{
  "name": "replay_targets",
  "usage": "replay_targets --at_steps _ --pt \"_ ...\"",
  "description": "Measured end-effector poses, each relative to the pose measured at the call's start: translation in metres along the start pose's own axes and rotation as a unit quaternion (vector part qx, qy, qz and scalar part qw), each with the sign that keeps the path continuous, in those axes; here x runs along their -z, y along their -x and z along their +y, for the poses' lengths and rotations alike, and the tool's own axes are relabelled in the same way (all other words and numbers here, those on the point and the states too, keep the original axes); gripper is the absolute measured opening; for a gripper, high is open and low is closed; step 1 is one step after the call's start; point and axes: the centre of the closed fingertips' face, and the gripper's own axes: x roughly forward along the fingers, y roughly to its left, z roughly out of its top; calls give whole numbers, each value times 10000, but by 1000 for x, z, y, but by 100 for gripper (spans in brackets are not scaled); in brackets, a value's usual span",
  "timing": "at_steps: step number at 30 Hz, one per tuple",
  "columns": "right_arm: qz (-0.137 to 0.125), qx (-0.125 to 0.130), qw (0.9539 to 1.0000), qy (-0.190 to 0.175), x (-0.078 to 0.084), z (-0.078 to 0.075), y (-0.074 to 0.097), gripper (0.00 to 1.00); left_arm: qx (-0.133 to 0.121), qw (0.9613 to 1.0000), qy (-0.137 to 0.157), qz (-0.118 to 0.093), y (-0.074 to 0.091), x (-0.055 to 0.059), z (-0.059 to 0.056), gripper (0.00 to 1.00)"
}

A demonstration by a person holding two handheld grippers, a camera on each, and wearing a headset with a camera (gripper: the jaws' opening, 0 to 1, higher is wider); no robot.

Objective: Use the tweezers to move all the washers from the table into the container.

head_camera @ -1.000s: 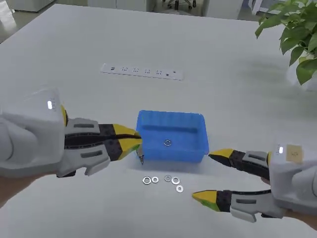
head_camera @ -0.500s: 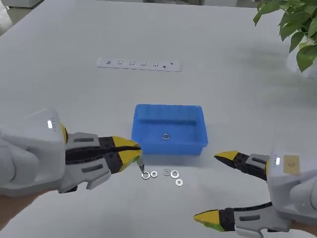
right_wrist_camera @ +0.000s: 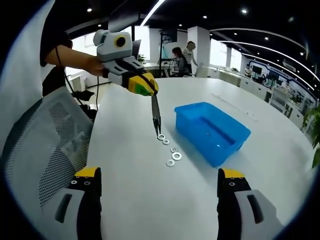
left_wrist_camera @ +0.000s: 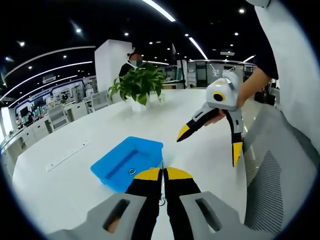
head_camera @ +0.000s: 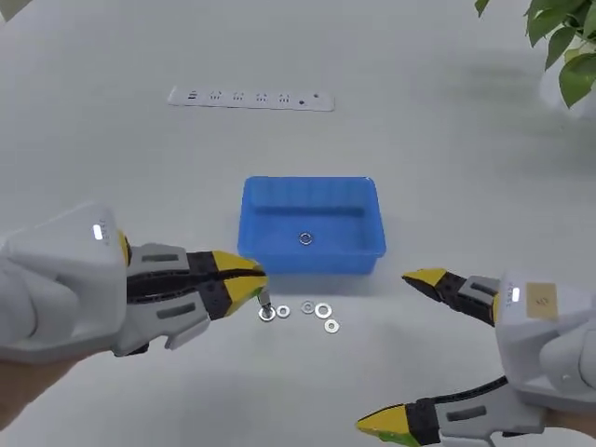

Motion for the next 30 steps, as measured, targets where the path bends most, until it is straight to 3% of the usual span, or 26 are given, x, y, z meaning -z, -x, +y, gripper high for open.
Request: replay_targets --at_steps 16,21,27,30 --pt "16 -46 9998 -167 3 0 -5 100 142 9999 -31 77 -7 9 2 5" --pt "19 -81 9998 -176 2 1 -8 99 199 9997 87 60 -5 9 3 5" --pt "-23 -149 9997 -190 -4 1 -13 98 162 9991 358 150 -1 13 12 5" --pt "-30 -208 9996 -200 -7 1 -17 94 235 9989 361 183 -1 13 9 5"
